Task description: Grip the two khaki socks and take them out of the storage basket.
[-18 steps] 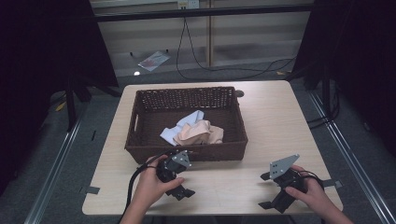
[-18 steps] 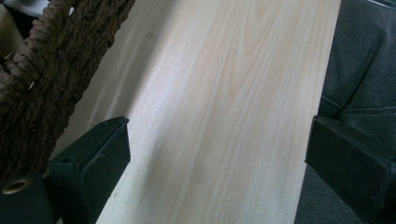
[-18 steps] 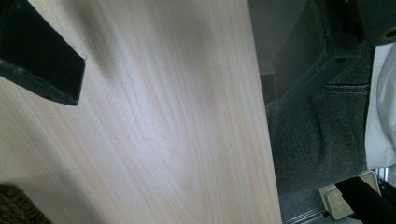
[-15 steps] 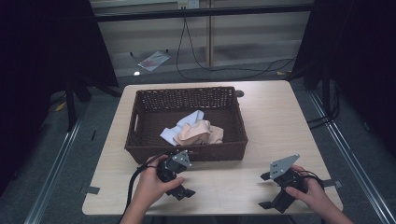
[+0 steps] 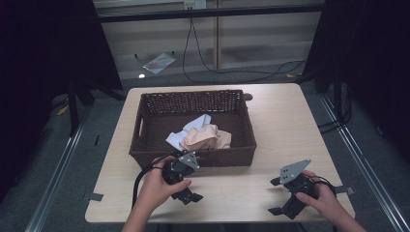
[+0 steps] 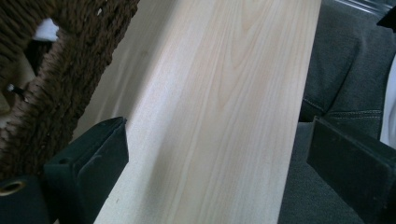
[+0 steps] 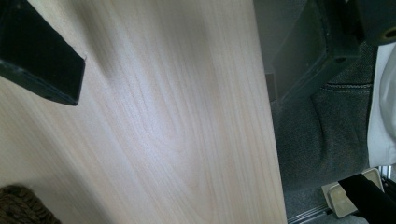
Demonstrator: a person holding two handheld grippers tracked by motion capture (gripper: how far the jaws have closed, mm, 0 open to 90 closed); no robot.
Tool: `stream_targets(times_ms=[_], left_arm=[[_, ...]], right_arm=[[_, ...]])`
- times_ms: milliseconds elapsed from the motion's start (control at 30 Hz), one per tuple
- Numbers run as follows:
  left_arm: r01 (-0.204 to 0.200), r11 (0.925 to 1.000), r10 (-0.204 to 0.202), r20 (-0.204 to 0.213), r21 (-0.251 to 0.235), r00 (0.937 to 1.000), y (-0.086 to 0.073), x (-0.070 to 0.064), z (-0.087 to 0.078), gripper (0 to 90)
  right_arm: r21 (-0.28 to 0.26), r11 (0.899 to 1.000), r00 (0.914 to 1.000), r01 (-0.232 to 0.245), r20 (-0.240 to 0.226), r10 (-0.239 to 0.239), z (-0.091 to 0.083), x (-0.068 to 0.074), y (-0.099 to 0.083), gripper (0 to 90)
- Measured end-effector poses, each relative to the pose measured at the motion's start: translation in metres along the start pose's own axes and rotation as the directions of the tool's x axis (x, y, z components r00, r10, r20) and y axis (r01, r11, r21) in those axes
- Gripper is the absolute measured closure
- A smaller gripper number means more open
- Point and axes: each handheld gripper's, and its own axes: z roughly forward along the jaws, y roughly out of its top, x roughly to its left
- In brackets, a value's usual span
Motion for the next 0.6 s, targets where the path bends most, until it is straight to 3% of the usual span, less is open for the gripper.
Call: stream_targets(times_ms=[267,433,600], left_arm=[[-0.007,1.0,0.007,0.013,-0.007,0.9999,0.013,0.003,-0.014,5.4],[0.022,0.9997,-0.022,0.018,-0.008,0.9996,0.022,0.006,-0.025,5.2],[0.033,0.9993,-0.034,0.055,0.017,0.9979,0.03,0.011,-0.034,5.1]], right_arm=[[0.001,1.0,1.0,-0.006,-0.002,0.006,0.0,0.0,0.0,1.8],[0.0,1.0,0.9999,-0.01,-0.002,0.01,0.0,-0.001,0.0,1.8],[-0.004,1.0,1.0,-0.004,-0.004,0.004,-0.001,-0.001,0.0,1.8]])
